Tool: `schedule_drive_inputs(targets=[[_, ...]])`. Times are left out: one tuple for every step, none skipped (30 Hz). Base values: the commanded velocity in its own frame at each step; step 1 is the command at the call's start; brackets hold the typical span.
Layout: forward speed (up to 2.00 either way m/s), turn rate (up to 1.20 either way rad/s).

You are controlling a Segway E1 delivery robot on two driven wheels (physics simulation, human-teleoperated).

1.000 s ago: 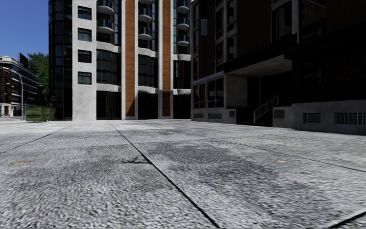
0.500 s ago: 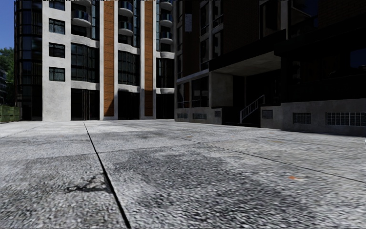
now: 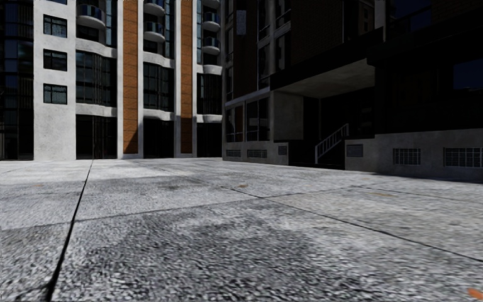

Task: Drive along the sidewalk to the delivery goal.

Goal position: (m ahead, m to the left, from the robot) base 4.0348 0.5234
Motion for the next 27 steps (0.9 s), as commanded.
schedule_drive_inputs(targets=[[2.0, 0.0], [2.0, 0.0], [2.0, 0.0], [2.0, 0.0], [2.0, 0.0], [2.0, 0.0], [2.0, 0.0], [2.0, 0.0], [2.0, 0.0], [2.0, 0.0], [2.0, 0.0], [2.0, 0.0], [2.0, 0.0], [2.0, 0.0], [2.0, 0.0], [2.0, 0.0], [2.0, 0.0], [2.0, 0.0], [2.0, 0.0], [2.0, 0.0], [2.0, 0.0], [2.0, 0.0], [2.0, 0.0], [2.0, 0.0], [2.0, 0.0], [2.0, 0.0], [2.0, 0.0]])
